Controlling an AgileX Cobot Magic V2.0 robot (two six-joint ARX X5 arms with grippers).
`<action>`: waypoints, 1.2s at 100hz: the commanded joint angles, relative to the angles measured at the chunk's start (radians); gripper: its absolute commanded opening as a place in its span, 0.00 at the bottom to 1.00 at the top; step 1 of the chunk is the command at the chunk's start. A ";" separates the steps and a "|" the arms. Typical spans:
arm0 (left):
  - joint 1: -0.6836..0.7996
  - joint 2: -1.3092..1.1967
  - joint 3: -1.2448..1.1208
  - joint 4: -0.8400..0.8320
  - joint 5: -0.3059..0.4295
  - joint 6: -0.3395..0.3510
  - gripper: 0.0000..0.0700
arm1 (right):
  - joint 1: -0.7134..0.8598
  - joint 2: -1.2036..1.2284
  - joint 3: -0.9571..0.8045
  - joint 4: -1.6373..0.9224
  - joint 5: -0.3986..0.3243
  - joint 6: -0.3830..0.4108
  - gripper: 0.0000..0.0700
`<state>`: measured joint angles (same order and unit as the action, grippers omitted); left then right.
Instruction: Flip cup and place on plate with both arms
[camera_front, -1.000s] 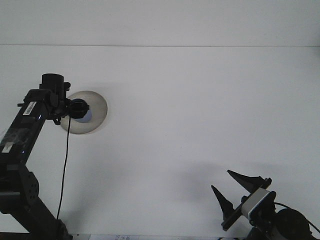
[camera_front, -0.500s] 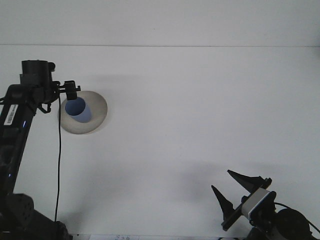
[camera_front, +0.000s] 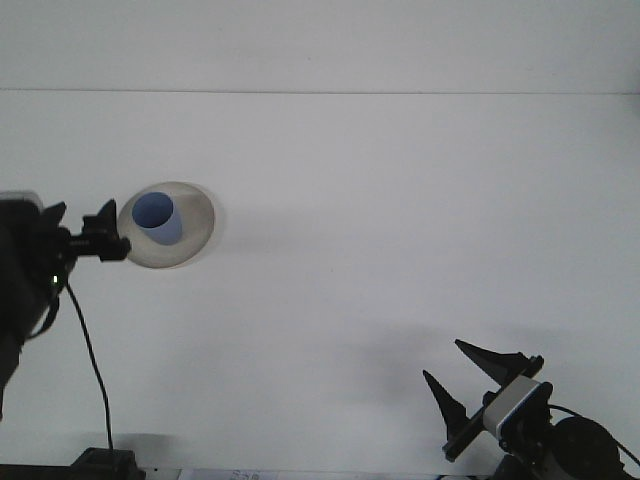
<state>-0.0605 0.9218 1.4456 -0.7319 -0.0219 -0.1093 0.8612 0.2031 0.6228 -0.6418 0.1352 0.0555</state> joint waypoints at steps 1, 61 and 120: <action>-0.023 -0.093 -0.124 0.021 0.014 -0.026 0.66 | 0.009 0.000 0.003 0.013 0.004 -0.007 0.65; -0.119 -0.649 -0.694 0.077 0.174 -0.165 0.02 | 0.009 0.000 0.003 0.037 -0.005 0.012 0.01; -0.119 -0.664 -0.693 0.087 0.173 -0.164 0.02 | 0.009 0.000 0.005 0.073 -0.004 0.019 0.01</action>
<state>-0.1772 0.2584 0.7395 -0.6559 0.1482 -0.2729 0.8612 0.2031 0.6228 -0.5850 0.1322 0.0601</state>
